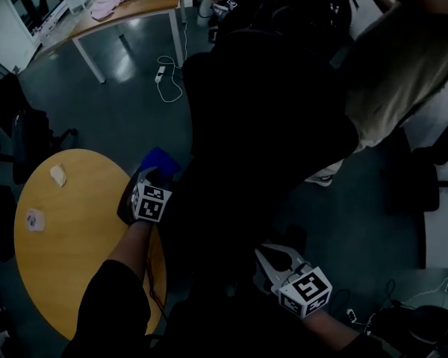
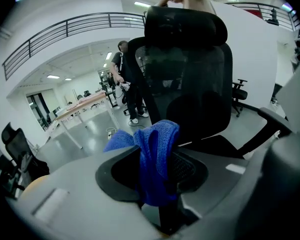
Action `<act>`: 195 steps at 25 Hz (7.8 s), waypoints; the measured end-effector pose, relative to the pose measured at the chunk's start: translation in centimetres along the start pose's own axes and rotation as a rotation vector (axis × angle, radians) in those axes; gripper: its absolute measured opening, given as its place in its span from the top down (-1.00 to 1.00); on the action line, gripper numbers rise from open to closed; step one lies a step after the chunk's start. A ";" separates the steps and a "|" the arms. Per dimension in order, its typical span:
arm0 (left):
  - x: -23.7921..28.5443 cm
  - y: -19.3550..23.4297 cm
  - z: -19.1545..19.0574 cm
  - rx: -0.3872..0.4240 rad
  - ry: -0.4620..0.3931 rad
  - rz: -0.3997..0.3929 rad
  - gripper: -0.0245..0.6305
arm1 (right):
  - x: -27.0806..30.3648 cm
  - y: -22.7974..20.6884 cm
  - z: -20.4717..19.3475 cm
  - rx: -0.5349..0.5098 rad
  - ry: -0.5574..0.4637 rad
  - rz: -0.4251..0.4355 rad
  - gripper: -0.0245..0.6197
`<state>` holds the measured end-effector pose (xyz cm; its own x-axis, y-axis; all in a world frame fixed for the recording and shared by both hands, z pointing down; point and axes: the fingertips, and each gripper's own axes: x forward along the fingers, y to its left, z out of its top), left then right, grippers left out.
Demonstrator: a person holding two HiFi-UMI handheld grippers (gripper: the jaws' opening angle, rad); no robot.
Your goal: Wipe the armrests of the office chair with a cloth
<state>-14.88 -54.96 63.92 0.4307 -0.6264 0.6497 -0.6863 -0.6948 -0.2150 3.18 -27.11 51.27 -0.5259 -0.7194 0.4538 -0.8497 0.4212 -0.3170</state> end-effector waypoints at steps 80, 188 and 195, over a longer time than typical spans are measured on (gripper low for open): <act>-23.0 -17.9 -3.2 -0.194 -0.315 -0.172 0.44 | -15.4 11.3 -6.9 0.040 -0.108 -0.211 0.91; -10.7 -47.0 12.0 0.178 -0.134 -0.382 0.44 | -30.2 -13.0 -13.4 0.253 -0.211 -0.111 0.91; -4.6 -51.2 12.5 0.278 -0.063 -0.426 0.44 | -34.9 -14.7 -16.6 0.316 -0.203 -0.240 0.91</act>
<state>25.61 -20.94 62.78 0.6785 -0.2808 0.6788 -0.2641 -0.9555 -0.1313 33.44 0.94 53.97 -0.2706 -0.8831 0.3832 -0.8773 0.0624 -0.4758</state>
